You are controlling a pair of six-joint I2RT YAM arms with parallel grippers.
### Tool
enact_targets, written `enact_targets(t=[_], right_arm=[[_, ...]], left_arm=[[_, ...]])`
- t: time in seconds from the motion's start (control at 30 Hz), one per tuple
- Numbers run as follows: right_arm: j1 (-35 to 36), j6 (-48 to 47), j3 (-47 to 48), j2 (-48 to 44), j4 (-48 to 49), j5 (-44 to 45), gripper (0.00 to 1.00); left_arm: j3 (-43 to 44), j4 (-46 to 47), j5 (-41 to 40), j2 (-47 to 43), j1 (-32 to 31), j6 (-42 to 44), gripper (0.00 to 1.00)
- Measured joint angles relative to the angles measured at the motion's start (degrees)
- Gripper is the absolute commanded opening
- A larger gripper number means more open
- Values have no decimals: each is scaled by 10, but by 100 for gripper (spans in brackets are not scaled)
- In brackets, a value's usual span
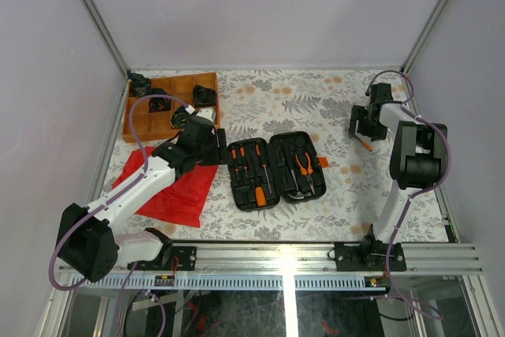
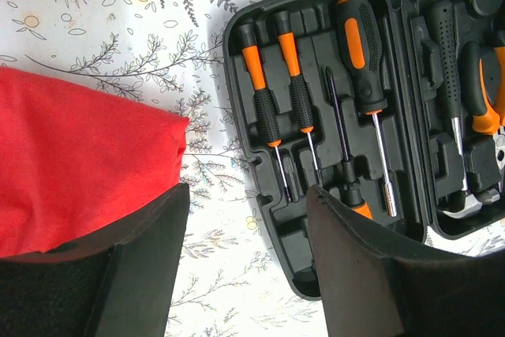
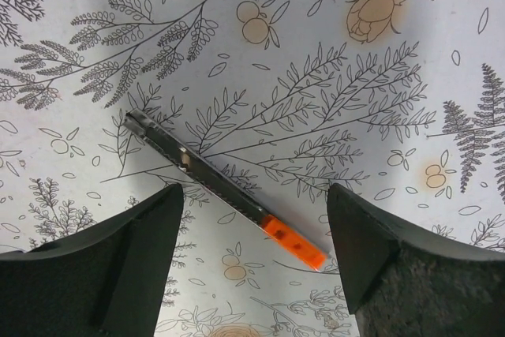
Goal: Sort the tools into containers
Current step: Pick up the engineering item from the center of the board.
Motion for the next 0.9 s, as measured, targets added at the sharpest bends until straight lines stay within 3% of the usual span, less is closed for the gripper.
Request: enact_targets(t=[0.9], right_arm=[[40,29,-64,-50,-33,30,36]], left_arm=[[0,0,7,0,6,0,60]])
